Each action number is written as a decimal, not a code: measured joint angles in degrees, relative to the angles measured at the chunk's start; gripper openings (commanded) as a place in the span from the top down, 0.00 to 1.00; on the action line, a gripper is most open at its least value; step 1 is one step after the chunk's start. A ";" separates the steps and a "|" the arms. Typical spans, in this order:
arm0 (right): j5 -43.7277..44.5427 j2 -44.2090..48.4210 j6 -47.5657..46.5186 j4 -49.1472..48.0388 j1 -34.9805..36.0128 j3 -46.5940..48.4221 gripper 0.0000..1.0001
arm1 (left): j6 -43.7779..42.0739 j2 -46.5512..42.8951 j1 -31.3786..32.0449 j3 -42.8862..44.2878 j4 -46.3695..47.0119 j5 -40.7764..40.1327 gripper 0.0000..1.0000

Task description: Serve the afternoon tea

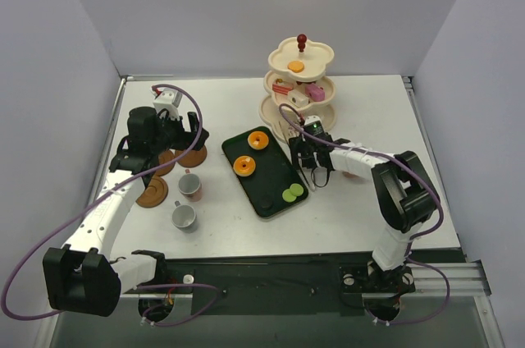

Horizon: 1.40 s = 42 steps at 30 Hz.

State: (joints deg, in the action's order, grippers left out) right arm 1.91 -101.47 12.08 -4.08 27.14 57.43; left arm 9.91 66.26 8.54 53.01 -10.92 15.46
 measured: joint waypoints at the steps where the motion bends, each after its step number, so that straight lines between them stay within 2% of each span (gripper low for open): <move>1: 0.50 0.00 -0.04 -0.52 0.33 -0.79 0.28 | 0.00 0.00 0.00 0.00 -0.02 0.02 0.06; 12: 5.97 -1.22 -0.68 -3.85 3.15 -1.95 0.35 | 0.02 0.11 0.00 0.00 0.00 0.24 0.06; 21: 8.61 -1.18 -1.16 -3.93 4.87 -1.95 0.54 | 0.13 0.20 0.00 0.00 0.00 0.48 0.06; 25: 9.05 1.68 -1.14 0.85 5.20 -1.95 0.55 | 0.15 0.20 0.00 0.00 0.00 0.68 0.06; 35: 7.72 15.85 -1.40 14.23 5.22 0.04 0.56 | 0.20 0.20 0.00 0.00 0.02 0.92 0.06; 42: 7.65 17.81 -2.23 17.62 5.22 0.04 0.55 | 0.35 0.20 0.00 0.00 0.00 1.07 0.06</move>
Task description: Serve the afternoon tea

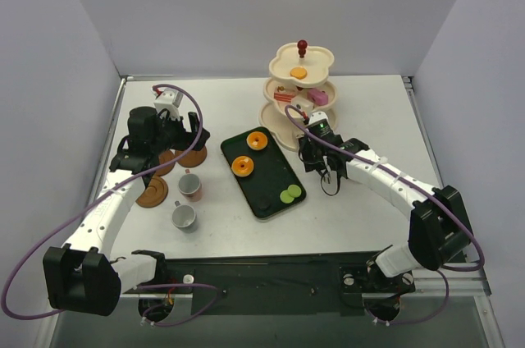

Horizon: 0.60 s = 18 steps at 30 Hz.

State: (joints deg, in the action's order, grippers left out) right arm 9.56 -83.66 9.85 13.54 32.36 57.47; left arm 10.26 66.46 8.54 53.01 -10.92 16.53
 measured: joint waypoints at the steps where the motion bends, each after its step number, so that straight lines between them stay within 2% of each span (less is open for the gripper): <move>1: 0.00 0.00 -0.17 0.15 0.00 0.00 0.55 | -0.02 0.00 0.00 0.00 0.00 0.00 0.06; 13: 0.02 -1.97 -2.29 -5.86 -0.09 0.74 0.55 | 0.00 0.00 0.00 0.00 0.02 0.02 0.06; 18: 0.07 -5.99 -2.89 -8.33 -0.13 2.75 0.47 | 0.00 0.00 0.00 0.00 0.02 0.02 0.06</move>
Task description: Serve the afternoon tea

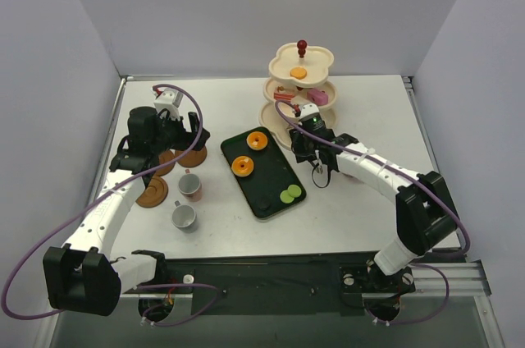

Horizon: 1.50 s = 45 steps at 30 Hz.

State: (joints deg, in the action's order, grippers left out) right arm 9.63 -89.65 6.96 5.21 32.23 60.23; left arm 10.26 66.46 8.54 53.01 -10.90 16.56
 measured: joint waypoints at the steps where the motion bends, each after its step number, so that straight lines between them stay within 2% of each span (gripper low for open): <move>1: 0.00 -0.52 -0.07 -0.28 -0.07 0.17 0.46 | 0.00 0.00 0.00 0.00 -0.02 0.00 0.06; 7: 0.02 -1.49 -0.94 -1.40 -0.39 0.46 0.42 | -0.02 0.00 0.00 0.00 0.00 0.00 0.06; 16: 0.02 -1.07 -1.05 -1.33 -0.70 0.52 0.46 | 0.00 0.00 0.00 0.00 0.00 0.00 0.06; 26: -1.38 11.28 1.60 3.93 1.20 -2.10 0.48 | 0.00 0.00 0.00 0.00 0.00 0.02 0.06; 36: -5.92 13.70 6.84 10.75 10.14 -3.56 0.48 | 0.02 0.00 0.00 0.00 0.00 0.02 0.06; 45: -6.34 13.25 11.06 12.22 17.31 -2.93 0.46 | 0.00 0.00 0.00 0.00 0.00 0.02 0.06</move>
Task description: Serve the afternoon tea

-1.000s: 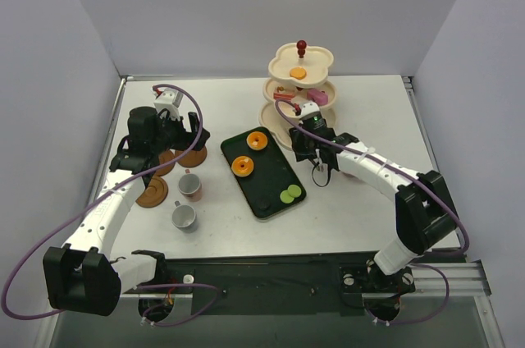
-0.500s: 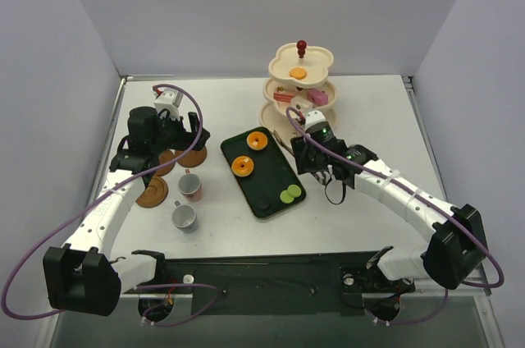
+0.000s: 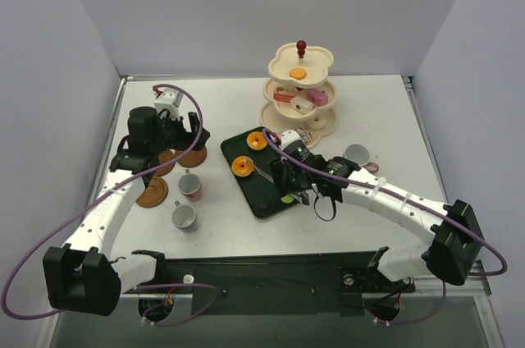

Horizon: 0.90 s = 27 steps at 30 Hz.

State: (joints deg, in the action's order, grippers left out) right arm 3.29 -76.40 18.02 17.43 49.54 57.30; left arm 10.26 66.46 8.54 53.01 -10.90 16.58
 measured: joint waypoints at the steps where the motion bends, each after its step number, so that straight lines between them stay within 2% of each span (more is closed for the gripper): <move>1: 0.20 -0.59 0.11 0.02 0.50 0.50 0.46 | 0.00 0.00 0.00 0.00 0.00 -0.02 0.06; 13: 2.10 -8.87 0.13 -0.11 4.59 6.29 0.44 | 0.00 0.00 0.00 0.00 -0.02 -0.02 0.06; 27: 4.44 -14.21 -0.66 -0.02 5.95 9.77 0.42 | 0.00 0.00 0.00 0.00 -0.02 -0.02 0.06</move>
State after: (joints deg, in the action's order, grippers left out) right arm 7.73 -90.61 17.37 17.41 55.48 67.07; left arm 10.26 66.46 8.54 53.01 -10.92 16.56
